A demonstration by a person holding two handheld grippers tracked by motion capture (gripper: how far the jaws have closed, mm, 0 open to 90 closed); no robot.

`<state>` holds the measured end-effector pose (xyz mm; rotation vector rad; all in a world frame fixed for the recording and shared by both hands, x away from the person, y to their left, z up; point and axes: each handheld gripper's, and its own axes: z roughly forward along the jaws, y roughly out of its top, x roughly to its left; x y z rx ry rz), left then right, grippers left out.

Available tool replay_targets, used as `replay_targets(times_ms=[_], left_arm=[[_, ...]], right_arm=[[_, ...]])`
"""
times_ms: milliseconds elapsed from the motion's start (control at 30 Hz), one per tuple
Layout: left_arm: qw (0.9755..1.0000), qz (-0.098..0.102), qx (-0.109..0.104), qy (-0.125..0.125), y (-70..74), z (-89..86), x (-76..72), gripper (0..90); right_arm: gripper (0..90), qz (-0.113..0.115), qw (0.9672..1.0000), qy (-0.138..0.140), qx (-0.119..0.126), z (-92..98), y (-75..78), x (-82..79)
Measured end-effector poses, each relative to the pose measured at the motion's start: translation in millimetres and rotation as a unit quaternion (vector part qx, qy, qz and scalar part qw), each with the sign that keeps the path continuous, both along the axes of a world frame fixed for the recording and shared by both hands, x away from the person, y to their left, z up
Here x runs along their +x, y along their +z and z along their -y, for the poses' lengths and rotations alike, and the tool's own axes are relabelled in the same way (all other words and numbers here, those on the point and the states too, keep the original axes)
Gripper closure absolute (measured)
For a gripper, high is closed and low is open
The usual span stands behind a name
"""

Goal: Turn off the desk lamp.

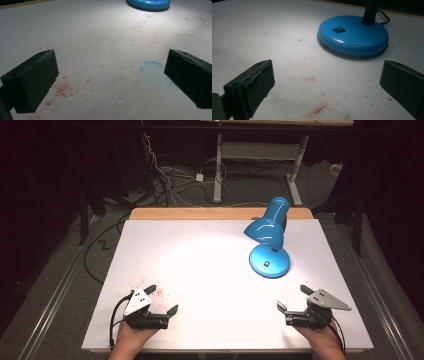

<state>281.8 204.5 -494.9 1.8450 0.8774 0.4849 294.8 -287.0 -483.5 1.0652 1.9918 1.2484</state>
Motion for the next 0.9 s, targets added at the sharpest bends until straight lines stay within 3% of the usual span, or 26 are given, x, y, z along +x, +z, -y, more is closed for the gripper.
replay_targets(times_ms=[300, 600, 900], left_arm=[[0.9999, 0.001, -0.015, 0.001, -0.3, -2.7, 0.4, 0.0], [1.0, 0.002, -0.006, -0.007, -1.0, -0.6, 0.3, 0.0], [0.9998, 0.004, -0.008, -0.016, -1.6, -1.4, 0.1, 0.0]], right_arm=[[0.3, 0.003, 1.0, -0.001, -0.004, -0.6, -0.2, -0.3], [2.1, 0.006, 1.0, 0.001, 0.007, -0.2, 2.0, -1.3], [7.5, 0.013, 0.9999, 0.011, 0.001, -2.7, 5.4, -3.7]])
